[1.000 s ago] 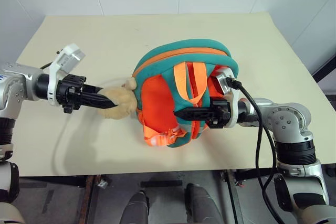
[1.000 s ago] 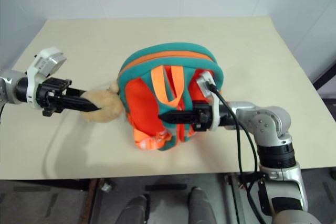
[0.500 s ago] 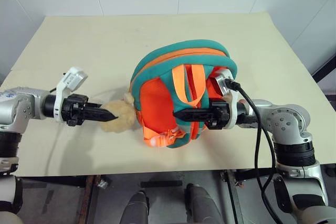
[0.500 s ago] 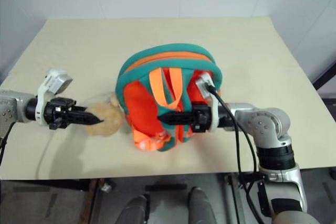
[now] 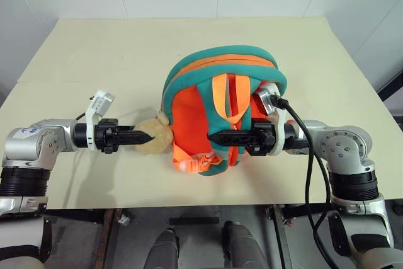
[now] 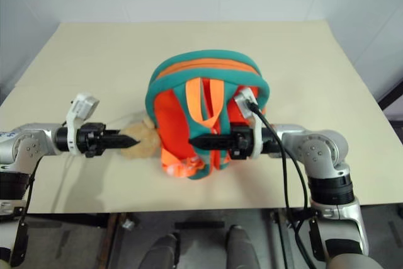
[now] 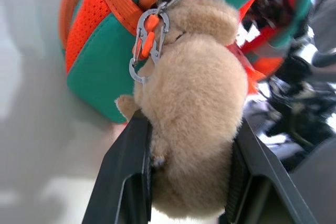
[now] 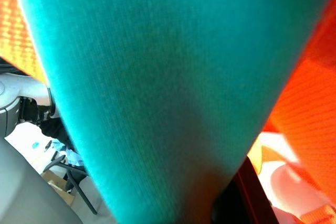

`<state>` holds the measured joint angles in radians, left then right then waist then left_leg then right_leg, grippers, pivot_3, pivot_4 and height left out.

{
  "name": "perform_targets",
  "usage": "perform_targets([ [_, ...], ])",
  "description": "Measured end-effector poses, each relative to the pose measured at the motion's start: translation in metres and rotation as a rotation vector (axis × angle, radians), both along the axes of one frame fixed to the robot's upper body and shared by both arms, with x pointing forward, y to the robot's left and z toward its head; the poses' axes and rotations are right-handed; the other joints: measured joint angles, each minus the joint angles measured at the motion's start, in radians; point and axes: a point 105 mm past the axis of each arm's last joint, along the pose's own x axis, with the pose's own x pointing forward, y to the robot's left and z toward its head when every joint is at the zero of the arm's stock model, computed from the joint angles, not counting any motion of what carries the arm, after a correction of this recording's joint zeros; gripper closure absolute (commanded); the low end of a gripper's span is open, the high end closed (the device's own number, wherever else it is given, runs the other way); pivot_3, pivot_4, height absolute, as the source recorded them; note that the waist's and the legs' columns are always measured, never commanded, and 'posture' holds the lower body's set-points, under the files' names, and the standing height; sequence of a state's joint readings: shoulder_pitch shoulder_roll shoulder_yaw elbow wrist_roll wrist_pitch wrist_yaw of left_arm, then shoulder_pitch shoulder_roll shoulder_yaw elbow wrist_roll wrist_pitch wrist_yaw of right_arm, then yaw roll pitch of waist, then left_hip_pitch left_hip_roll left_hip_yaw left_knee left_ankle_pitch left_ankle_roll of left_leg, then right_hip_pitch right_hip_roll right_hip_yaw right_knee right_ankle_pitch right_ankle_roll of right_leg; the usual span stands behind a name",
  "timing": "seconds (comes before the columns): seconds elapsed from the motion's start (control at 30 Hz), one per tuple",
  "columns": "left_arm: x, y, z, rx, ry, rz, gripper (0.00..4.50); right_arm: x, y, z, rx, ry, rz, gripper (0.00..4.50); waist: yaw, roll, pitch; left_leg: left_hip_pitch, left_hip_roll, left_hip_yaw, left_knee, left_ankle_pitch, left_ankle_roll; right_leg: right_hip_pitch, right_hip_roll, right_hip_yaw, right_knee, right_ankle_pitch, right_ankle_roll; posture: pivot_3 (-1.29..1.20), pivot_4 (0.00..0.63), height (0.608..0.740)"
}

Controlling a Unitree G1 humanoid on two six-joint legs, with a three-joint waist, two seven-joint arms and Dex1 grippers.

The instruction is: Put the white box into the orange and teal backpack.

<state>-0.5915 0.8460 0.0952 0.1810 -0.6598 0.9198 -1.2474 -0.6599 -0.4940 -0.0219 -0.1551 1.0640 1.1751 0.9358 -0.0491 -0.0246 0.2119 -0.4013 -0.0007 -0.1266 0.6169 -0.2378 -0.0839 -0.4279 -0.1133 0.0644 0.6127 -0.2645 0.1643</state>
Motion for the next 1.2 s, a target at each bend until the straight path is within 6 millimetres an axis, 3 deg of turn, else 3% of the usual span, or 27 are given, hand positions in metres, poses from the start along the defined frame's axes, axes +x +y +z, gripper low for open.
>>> perform_targets([
  [0.23, -0.006, 0.009, 0.039, 0.050, -0.251, 0.049, 0.10, -0.002, -0.003, 0.002, -0.007, -0.018, 0.012, 4.41, 0.003, 0.000, 0.000, -0.001, 0.000, 0.001, -0.001, 0.000, 0.000, 0.000, 0.000, 0.000, -0.002, 0.000, 0.000, 0.00, 0.150, 0.740],
  [0.27, -0.009, 0.013, 0.039, 0.067, -0.253, 0.052, 0.02, -0.004, -0.004, 0.003, -0.020, -0.041, 0.015, 4.41, 0.002, 0.000, 0.000, 0.000, 0.000, 0.001, -0.002, 0.000, 0.000, 0.000, 0.000, 0.000, -0.002, 0.000, 0.000, 0.00, 0.150, 0.740],
  [0.33, -0.013, 0.020, 0.037, 0.089, -0.245, 0.062, 0.02, -0.005, -0.007, 0.004, -0.054, -0.088, 0.007, 4.41, 0.002, 0.000, 0.000, 0.000, 0.000, 0.000, -0.002, 0.000, 0.000, 0.000, 0.000, 0.000, -0.002, 0.000, 0.000, 0.00, 0.150, 0.740],
  [0.6, -0.029, 0.043, 0.030, 0.213, -0.286, 0.055, 0.00, 0.009, -0.022, -0.008, -0.223, -0.320, -0.116, 1.64, 0.003, 0.000, 0.000, 0.000, 0.000, 0.001, -0.002, 0.000, 0.000, 0.000, 0.000, 0.000, -0.003, 0.000, -0.001, 0.00, 0.150, 0.740],
  [0.77, -0.030, 0.046, 0.033, 0.214, -0.345, 0.059, 0.00, 0.017, -0.046, -0.006, -0.315, -0.554, -0.188, 0.02, 0.017, 0.000, 0.000, -0.001, 0.000, 0.001, -0.002, 0.000, 0.000, 0.000, 0.000, 0.000, -0.004, 0.000, 0.000, 0.00, 0.150, 0.740],
  [0.9, -0.029, 0.042, 0.032, 0.197, -0.394, 0.048, 0.00, 0.015, -0.070, -0.008, -0.368, -0.630, -0.226, 0.02, 0.023, 0.000, 0.000, -0.001, 0.000, 0.001, -0.002, 0.000, 0.000, 0.000, -0.001, 0.000, -0.004, 0.000, 0.000, 0.00, 0.150, 0.740],
  [1.03, -0.025, 0.045, 0.031, 0.191, -0.433, 0.057, 0.00, 0.012, -0.121, -0.012, -0.507, -0.685, -0.330, 0.02, 0.023, 0.000, 0.000, -0.001, 0.000, 0.002, -0.002, 0.000, 0.000, 0.001, -0.001, 0.000, -0.005, 0.000, 0.000, 0.00, 0.150, 0.740],
  [1.2, -0.020, 0.052, 0.036, 0.177, -0.493, 0.069, 0.00, -0.001, -0.160, -0.004, -0.557, -0.736, -0.436, 0.02, 0.016, 0.000, 0.000, 0.001, 0.000, 0.002, -0.002, 0.000, 0.000, 0.001, 0.000, 0.000, -0.004, 0.000, 0.000, 0.00, 0.150, 0.740],
])
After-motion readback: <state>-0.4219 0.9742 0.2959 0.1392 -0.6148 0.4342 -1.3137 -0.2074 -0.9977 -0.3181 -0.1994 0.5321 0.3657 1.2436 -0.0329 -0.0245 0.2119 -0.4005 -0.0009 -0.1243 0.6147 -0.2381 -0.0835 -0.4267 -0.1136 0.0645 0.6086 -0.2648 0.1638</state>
